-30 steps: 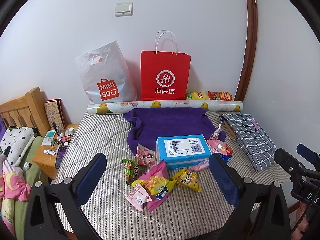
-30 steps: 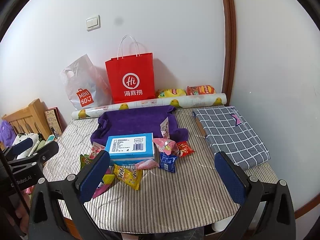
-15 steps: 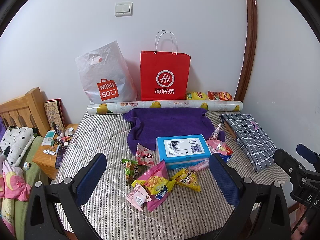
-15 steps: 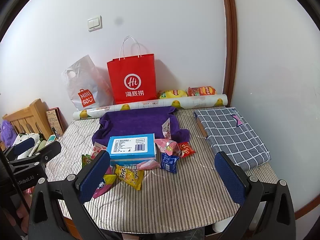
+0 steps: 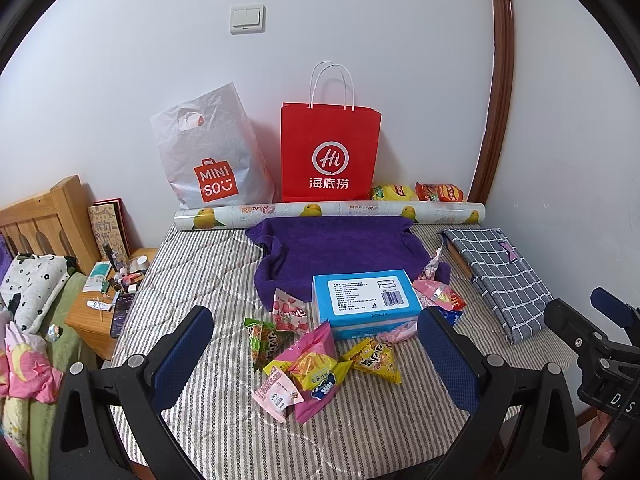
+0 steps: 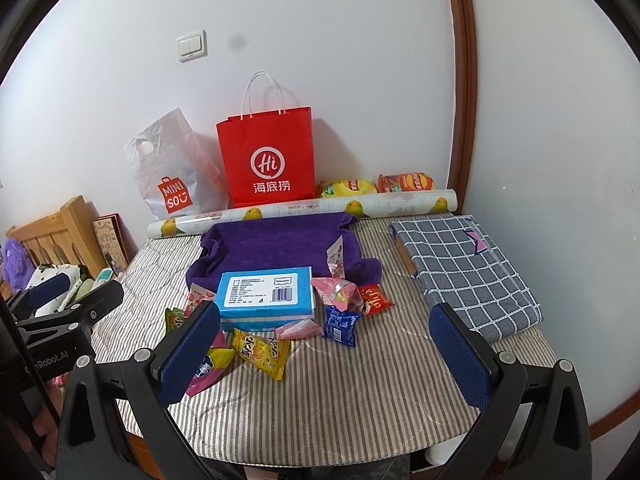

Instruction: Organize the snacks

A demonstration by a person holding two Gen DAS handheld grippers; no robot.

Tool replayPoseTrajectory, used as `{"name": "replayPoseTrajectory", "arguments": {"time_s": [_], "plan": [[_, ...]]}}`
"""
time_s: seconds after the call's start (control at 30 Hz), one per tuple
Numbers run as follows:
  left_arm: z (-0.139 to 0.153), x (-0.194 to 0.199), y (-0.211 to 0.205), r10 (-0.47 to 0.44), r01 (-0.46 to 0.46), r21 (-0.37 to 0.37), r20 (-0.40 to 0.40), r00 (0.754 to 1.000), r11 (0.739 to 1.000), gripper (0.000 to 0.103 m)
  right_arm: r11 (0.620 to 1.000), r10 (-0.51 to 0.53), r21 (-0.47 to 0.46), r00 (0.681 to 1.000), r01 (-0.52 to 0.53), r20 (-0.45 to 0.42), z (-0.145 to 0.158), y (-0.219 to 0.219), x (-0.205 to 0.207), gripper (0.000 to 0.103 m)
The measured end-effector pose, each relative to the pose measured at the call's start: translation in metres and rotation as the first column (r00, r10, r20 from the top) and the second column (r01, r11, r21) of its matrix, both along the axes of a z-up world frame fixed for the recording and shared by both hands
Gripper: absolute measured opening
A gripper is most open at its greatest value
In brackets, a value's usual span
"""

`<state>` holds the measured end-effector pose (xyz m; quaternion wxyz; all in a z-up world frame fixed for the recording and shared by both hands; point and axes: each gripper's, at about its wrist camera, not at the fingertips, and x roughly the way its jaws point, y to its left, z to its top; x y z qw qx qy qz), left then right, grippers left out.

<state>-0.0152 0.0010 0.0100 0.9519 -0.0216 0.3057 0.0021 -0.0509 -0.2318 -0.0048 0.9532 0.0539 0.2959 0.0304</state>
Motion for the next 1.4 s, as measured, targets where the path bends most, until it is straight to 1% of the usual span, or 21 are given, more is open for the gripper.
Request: {"name": "replayPoseTrajectory", "arguments": {"time_s": [0.17,0.3,0.47,0.63,0.8,0.97,1.0,1.03,1.07,1.1,1.13,1.2,1.27,1.33,1.4], "plan": [[0.0,0.0,0.0,0.003,-0.003,-0.002,-0.001,1.0,1.0,0.103,1.0,0.022,0.014,1.0,-0.022,0.002,-0.002,0.001,0.002,0.103],[-0.001,0.005,-0.002,0.007,-0.007,-0.004,-0.017,1.0,1.0,0.103,0.999,0.046,0.029,0.999,-0.045,-0.003,-0.006,0.0,0.008,0.103],[-0.016,0.022,0.008,0.021,-0.021,-0.002,-0.057,0.998,1.0,0.103,0.998,0.041,0.05,0.998,-0.039,-0.036,-0.021,-0.003,0.023,0.103],[-0.042,0.042,0.023,0.04,-0.042,-0.018,-0.118,0.992,0.999,0.1,0.999,-0.006,0.038,0.996,0.01,-0.088,-0.046,-0.014,0.043,0.103],[-0.073,0.06,0.038,0.047,-0.052,-0.026,-0.178,0.983,0.998,0.098,1.0,-0.004,0.003,0.99,0.005,-0.138,-0.082,-0.023,0.066,0.103],[-0.099,0.074,0.051,0.066,-0.078,-0.044,-0.236,0.97,0.996,0.098,0.999,-0.017,-0.043,0.986,0.01,-0.169,-0.116,-0.026,0.085,0.102],[-0.103,0.076,0.053,0.068,-0.081,-0.047,-0.242,0.968,0.996,0.098,0.999,-0.018,-0.046,0.983,0.01,-0.184,-0.125,-0.026,0.09,0.101],[-0.109,0.078,0.056,0.072,-0.087,-0.05,-0.249,0.966,0.995,0.098,0.999,-0.018,-0.044,0.98,0.01,-0.198,-0.131,-0.027,0.094,0.097],[-0.112,0.079,0.058,0.075,-0.091,-0.051,-0.255,0.964,0.995,0.098,0.999,-0.019,-0.038,0.976,0.011,-0.216,-0.139,-0.028,0.1,0.091],[-0.117,0.081,0.061,0.081,-0.098,-0.051,-0.264,0.961,0.994,0.098,0.999,-0.018,-0.031,0.973,0.011,-0.231,-0.145,-0.028,0.105,0.087],[-0.12,0.082,0.062,0.085,-0.102,-0.051,-0.271,0.959,0.993,0.098,1.0,-0.017,-0.014,0.969,0.013,-0.248,-0.153,-0.03,0.112,0.081],[-0.127,0.083,0.067,0.094,-0.113,-0.05,-0.287,0.953,0.992,0.098,1.0,-0.002,0.024,0.966,0.009,-0.259,-0.164,-0.032,0.121,0.077],[-0.134,0.085,0.07,0.102,-0.121,-0.046,-0.299,0.949,0.992,0.098,0.999,0.015,0.052,0.964,-0.001,-0.264,-0.172,-0.033,0.129,0.071],[-0.136,0.087,0.072,0.105,-0.124,-0.044,-0.304,0.947,0.991,0.098,0.997,0.025,0.077,0.965,-0.005,-0.262,-0.179,-0.034,0.135,0.067],[-0.139,0.089,0.072,0.102,-0.122,-0.046,-0.306,0.947,0.992,0.098,0.995,0.043,0.101,0.966,-0.017,-0.257,-0.183,-0.033,0.14,0.066]]}}
